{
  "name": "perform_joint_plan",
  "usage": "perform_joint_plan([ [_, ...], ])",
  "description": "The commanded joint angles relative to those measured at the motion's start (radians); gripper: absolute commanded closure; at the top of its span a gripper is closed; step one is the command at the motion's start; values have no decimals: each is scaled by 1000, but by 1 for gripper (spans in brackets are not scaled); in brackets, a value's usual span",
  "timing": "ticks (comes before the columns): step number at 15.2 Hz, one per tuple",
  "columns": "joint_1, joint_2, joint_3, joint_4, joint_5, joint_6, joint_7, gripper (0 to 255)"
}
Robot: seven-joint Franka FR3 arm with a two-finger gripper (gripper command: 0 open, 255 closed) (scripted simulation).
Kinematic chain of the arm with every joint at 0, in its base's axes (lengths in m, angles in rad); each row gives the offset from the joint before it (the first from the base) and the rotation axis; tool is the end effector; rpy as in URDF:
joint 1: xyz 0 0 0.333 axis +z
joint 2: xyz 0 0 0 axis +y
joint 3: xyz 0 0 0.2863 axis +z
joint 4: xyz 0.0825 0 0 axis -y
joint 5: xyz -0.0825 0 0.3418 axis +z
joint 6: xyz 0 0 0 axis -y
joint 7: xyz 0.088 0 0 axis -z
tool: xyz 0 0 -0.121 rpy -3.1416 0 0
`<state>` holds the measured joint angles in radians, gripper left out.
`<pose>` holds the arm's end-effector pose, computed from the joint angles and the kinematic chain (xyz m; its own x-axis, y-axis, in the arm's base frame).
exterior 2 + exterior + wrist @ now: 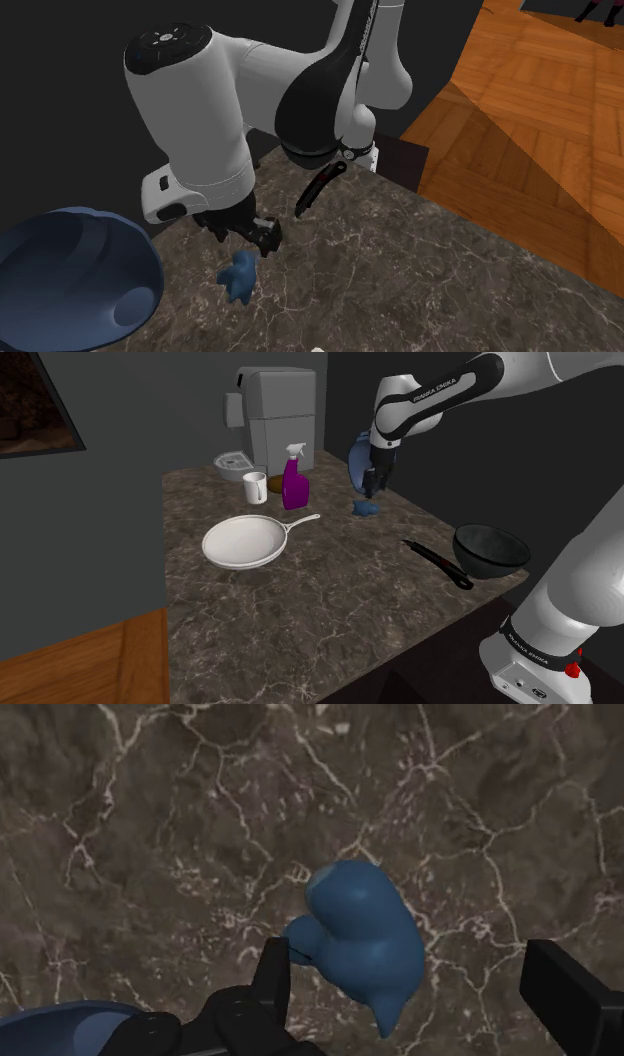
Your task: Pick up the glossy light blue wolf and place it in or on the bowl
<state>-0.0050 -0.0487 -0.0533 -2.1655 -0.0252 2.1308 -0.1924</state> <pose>0.4922 -0.0303 0.3962 0.9891 0.1469 0.0099 0.1467 -0.9890 0.0212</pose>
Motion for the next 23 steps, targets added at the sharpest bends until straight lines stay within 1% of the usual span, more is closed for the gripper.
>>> perform_joint_plan([
  [1, 0, -6, -2, -73, -21, 84, -74, 0],
  [3, -3, -5, -8, -134, -39, 160, -140, 0],
  [10, -5, 57, -10, -166, -39, 254, -140, 0],
  [18, -6, 63, -10, -168, -39, 261, -141, 0],
  [19, -6, 63, -10, -168, -39, 261, -141, 255],
  [23, -6, 63, -10, -168, -39, 261, -141, 255],
])
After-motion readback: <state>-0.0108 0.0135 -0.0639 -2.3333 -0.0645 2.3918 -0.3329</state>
